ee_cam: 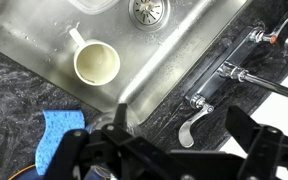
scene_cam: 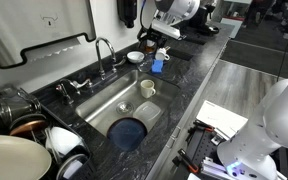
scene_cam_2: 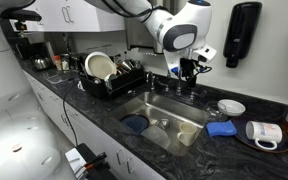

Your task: Open the tap

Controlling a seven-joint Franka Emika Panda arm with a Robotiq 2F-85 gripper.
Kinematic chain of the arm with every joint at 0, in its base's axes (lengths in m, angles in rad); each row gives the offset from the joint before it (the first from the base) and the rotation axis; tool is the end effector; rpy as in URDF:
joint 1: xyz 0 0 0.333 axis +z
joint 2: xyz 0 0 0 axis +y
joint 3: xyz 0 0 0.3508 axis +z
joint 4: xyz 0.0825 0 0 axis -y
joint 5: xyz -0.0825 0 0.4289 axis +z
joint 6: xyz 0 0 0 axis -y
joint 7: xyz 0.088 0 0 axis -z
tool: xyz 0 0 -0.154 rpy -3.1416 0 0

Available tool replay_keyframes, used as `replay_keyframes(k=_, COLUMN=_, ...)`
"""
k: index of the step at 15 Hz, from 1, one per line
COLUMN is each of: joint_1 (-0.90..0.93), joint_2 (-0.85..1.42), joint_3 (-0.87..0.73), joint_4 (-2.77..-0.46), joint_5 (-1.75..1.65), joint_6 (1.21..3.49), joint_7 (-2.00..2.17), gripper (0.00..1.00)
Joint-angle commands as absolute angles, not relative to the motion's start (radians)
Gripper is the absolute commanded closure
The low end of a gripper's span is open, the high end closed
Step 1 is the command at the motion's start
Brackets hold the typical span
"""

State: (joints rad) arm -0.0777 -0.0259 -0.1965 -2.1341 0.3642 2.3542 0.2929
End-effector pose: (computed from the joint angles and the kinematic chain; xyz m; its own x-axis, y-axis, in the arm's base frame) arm 0.5902 -0.1490 0.4116 0.6831 -0.7229 0.1037 -0.6533 -0.6684 -0.3557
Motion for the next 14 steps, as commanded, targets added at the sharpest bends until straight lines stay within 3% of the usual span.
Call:
replay_keyframes(k=1, joint_1=-0.102, joint_2=0.031, joint_3=-0.171, joint_4=-2.080, joint_5=0.322, joint_6=2.337, joint_7=0.515, gripper=0.00)
replay_keyframes(k=10, joint_1=-0.069, joint_2=0.249, joint_3=-0.171, joint_4=-1.863, joint_5=0.202, joint_6=2.424, joint_7=1.129, gripper=0.00)
replay_keyframes(k=14, joint_1=-0.083, joint_2=0.367, joint_3=-0.166, joint_4=-1.750, joint_5=0.225, joint_6=2.467, joint_7=1.170, gripper=0.00)
